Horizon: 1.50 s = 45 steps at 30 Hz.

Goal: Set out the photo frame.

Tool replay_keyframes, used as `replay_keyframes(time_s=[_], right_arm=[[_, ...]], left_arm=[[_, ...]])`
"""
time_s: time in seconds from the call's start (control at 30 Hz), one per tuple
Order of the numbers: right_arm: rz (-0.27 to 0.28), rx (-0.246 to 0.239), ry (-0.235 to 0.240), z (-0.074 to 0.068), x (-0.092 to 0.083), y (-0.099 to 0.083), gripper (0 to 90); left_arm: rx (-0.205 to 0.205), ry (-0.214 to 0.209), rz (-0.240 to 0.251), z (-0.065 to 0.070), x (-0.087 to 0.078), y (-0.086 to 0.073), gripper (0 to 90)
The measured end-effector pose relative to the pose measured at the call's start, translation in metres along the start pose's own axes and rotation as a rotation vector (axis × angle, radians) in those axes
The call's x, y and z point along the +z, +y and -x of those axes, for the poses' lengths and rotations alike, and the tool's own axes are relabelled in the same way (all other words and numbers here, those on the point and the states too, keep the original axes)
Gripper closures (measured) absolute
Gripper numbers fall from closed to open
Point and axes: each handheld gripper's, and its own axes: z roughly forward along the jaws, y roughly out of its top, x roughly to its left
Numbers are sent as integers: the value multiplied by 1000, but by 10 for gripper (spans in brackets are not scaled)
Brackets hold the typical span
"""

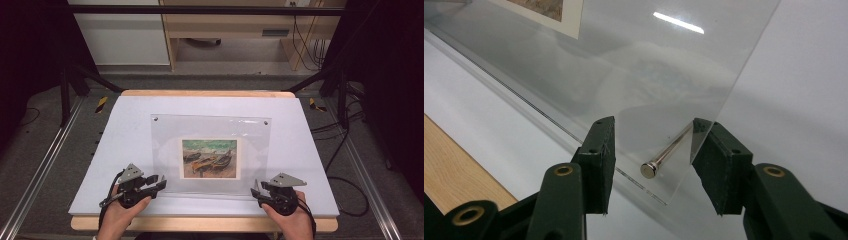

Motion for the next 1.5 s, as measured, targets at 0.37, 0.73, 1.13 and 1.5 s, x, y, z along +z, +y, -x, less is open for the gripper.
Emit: replay_keyframes(time_s=[0.37, 0.73, 1.13, 1.5], right_arm=[[-19, 9, 26, -1, -1, -2, 492], [-40, 7, 29, -3, -2, -5, 491], [-32, 16, 23, -5, -5, -6, 515], [-36, 17, 13, -5, -6, -5, 546]], left_arm=[[13, -1, -26, 2, -2, -3, 572], [11, -3, -52, 4, -2, -6, 572], [40, 8, -81, 9, 0, -8, 556], [45, 7, -85, 9, 0, -8, 554]])
